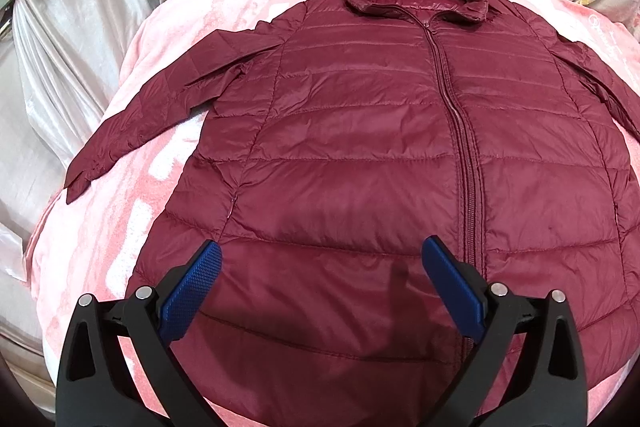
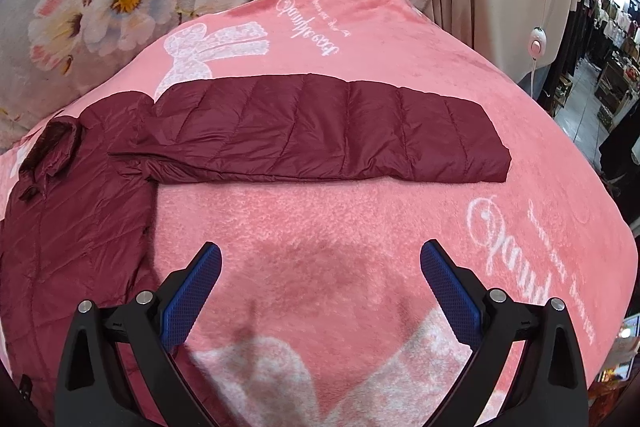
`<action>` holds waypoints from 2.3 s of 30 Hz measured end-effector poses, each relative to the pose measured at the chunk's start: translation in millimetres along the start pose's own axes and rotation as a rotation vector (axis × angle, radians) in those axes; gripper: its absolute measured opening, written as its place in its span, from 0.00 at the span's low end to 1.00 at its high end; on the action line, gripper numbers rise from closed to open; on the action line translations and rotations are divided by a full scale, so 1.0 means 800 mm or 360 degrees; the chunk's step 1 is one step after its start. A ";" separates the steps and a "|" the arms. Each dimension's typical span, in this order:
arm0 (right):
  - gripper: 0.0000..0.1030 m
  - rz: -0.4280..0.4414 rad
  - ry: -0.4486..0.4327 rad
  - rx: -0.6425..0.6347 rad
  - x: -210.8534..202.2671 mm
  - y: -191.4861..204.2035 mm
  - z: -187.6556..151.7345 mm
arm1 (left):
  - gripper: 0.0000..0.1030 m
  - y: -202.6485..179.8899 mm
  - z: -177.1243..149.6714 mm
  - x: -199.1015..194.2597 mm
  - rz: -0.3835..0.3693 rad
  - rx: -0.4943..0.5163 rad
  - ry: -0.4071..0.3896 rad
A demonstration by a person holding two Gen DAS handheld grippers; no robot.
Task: Fold large clothes
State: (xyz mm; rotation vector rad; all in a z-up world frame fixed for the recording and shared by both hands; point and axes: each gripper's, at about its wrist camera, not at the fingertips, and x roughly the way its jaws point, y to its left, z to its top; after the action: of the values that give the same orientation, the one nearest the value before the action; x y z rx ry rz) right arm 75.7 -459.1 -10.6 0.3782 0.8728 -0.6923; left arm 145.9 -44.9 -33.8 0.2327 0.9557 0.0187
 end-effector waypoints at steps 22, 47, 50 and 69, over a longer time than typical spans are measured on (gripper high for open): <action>0.80 0.0089 -0.0037 0.0673 0.112 -0.181 0.047 | 0.95 0.057 0.023 0.027 0.0070 -0.0194 0.0001; 0.06 0.1080 -0.0259 -0.0818 -0.031 0.367 -0.013 | 0.95 0.142 0.041 0.100 0.0223 -0.0460 0.0090; 0.06 0.1105 -0.0185 -0.0932 -0.025 0.410 -0.053 | 0.95 0.154 0.033 0.109 0.0221 -0.0475 0.0115; 0.58 0.1185 -0.0251 -0.0958 -0.068 0.392 -0.133 | 0.95 0.168 0.062 0.072 -0.0264 -0.0532 -0.0052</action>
State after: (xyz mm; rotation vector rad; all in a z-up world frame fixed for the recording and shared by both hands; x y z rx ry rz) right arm 207.2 -150.1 -21.9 0.0810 0.6783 0.2340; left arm 230.8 83.8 -25.1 -0.1544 0.9216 0.0222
